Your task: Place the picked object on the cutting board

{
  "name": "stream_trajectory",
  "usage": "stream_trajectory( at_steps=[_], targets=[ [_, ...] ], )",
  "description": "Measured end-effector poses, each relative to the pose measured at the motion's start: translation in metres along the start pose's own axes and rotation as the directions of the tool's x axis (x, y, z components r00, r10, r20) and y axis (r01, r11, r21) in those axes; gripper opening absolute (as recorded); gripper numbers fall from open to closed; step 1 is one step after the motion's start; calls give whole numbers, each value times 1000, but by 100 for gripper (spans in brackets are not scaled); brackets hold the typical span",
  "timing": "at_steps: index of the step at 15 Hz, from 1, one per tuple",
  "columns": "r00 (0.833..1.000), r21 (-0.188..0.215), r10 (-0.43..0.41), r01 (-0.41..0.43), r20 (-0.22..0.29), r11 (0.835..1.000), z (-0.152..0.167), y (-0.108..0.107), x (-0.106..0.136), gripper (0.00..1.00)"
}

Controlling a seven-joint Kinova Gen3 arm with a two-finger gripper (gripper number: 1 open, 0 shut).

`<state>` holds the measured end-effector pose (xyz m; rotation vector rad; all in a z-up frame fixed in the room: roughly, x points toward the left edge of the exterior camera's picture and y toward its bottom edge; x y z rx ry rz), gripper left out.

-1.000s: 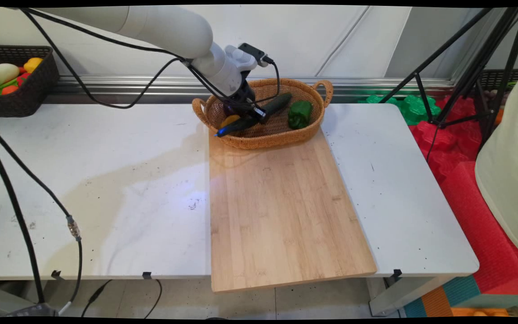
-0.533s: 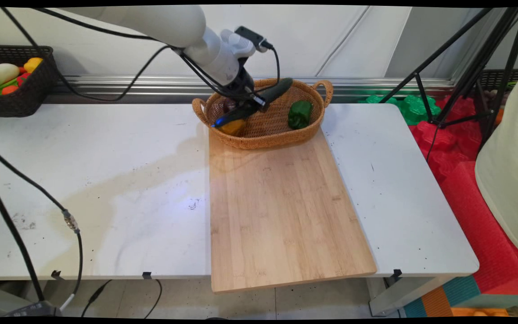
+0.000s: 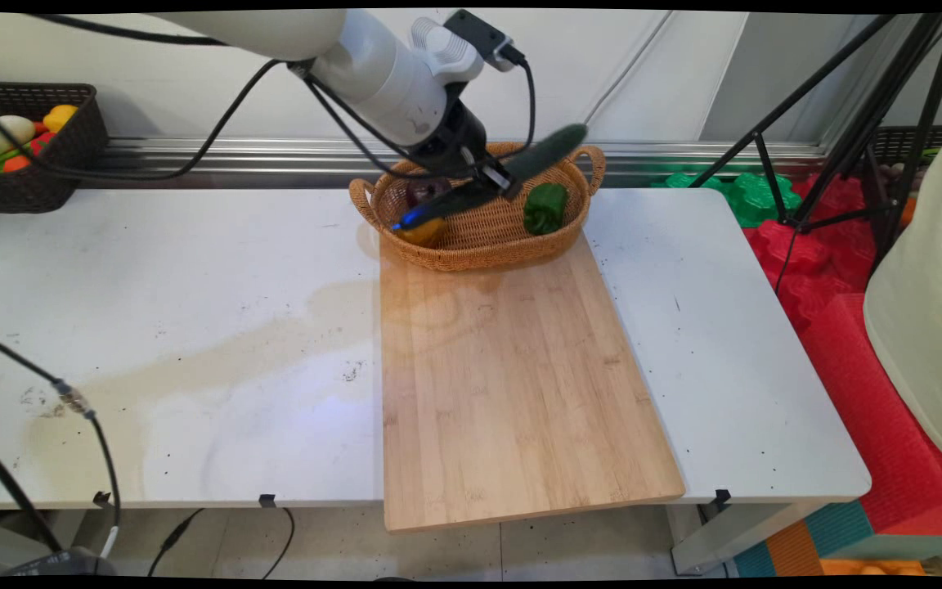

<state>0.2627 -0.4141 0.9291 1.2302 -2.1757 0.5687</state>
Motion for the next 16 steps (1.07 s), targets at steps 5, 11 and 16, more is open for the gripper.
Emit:
stream_trajectory(
  at_steps=[5,11,16],
  targets=[
    [999,-73,44,-44,0,996,-25,40,-16,0],
    [997,-123,77,-74,24,990,-39,68,-45,0],
    [994,-128,98,-91,44,988,-35,73,-66,0]
  ],
)
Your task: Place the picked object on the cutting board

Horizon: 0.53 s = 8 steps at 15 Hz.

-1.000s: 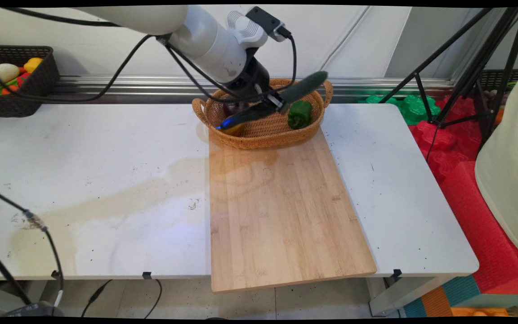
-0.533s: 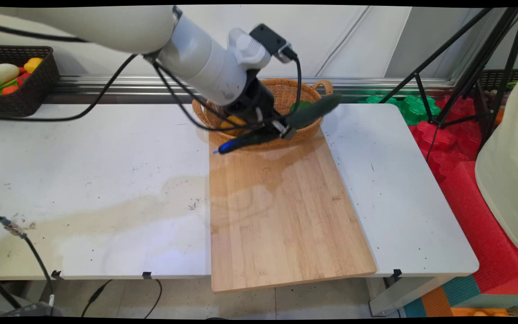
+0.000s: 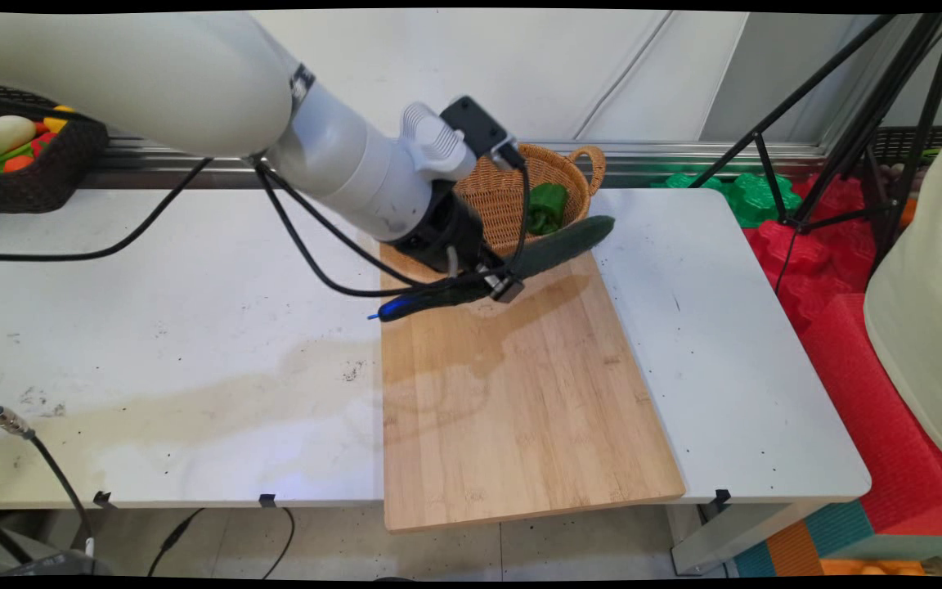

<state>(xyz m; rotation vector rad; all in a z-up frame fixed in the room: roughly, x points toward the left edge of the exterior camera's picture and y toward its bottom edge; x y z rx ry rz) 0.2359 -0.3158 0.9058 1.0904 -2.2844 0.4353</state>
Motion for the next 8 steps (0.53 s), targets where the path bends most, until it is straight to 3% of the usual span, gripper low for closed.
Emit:
stream_trajectory(
  at_steps=[8],
  targets=[
    [999,21,18,-19,32,1000,26,-13,-24,0]
  ],
)
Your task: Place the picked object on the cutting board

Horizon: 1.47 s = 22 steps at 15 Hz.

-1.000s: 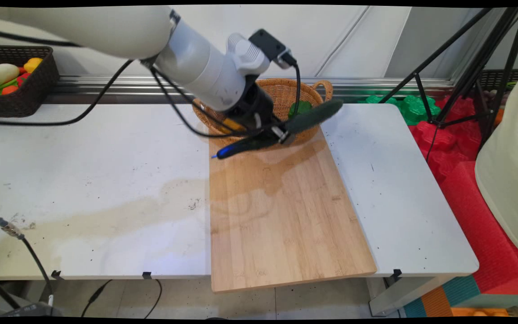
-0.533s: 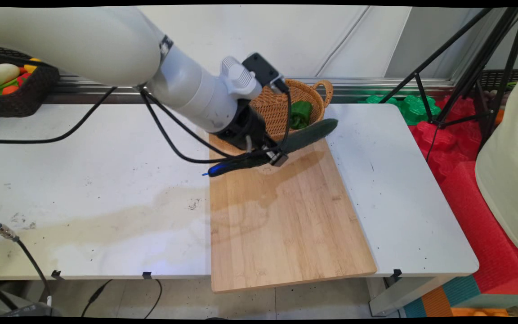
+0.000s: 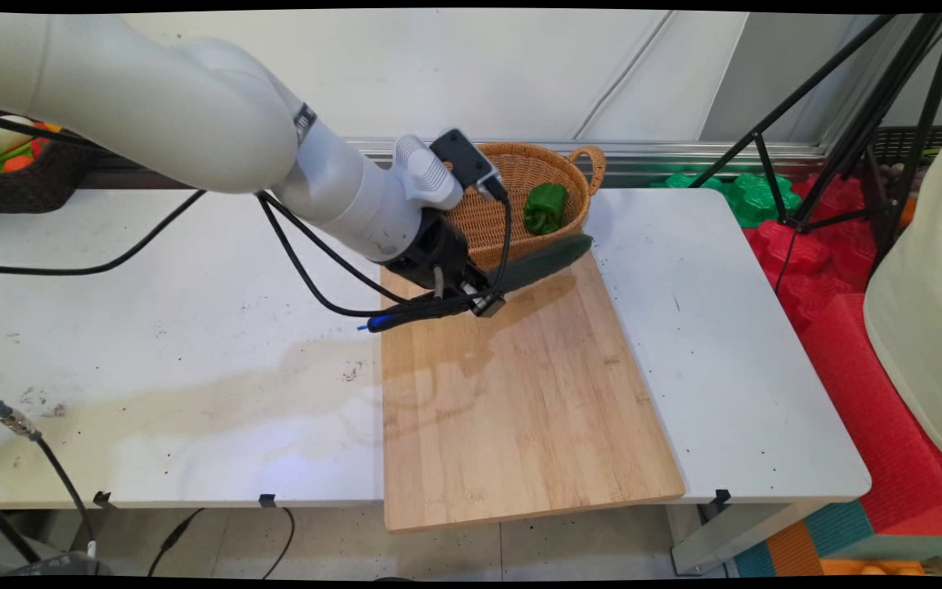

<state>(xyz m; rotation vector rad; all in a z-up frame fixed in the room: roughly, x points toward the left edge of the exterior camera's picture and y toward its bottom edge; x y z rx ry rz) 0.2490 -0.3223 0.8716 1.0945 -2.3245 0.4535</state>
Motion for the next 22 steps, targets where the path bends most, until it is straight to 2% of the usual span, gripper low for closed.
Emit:
stream_trajectory(
  at_steps=[10,22],
  targets=[
    [998,-15,55,-54,32,998,45,-15,-16,0],
    [995,-46,88,-86,44,995,79,-23,-23,0]
  ],
)
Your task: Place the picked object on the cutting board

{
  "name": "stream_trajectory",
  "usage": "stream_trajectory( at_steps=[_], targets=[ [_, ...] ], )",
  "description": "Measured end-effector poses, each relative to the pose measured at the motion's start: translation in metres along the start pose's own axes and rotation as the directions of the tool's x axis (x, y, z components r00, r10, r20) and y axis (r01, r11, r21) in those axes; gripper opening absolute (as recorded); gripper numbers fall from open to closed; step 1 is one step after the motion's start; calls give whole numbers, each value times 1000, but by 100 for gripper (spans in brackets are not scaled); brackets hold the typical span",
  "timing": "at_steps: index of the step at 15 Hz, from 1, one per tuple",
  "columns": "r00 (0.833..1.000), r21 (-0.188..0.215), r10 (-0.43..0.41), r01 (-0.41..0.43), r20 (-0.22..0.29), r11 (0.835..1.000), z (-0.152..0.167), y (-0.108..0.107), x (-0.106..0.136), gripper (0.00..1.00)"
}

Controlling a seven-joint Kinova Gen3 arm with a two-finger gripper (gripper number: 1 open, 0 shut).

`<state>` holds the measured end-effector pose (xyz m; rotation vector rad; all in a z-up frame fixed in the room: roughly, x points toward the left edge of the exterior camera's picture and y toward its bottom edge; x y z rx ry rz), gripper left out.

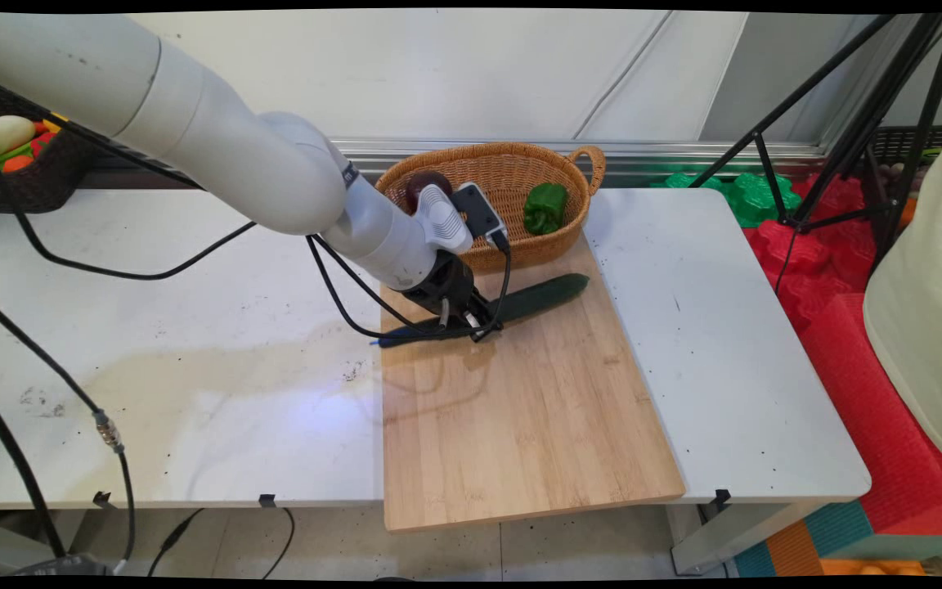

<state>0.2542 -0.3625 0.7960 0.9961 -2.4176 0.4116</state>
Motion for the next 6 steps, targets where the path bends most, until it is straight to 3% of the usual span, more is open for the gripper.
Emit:
stream_trajectory(
  at_steps=[1,6],
  targets=[
    [1000,-2,1,-1,0,1000,1,-1,-1,100],
    [1000,-3,7,-7,0,1000,2,-4,-4,100]
  ],
)
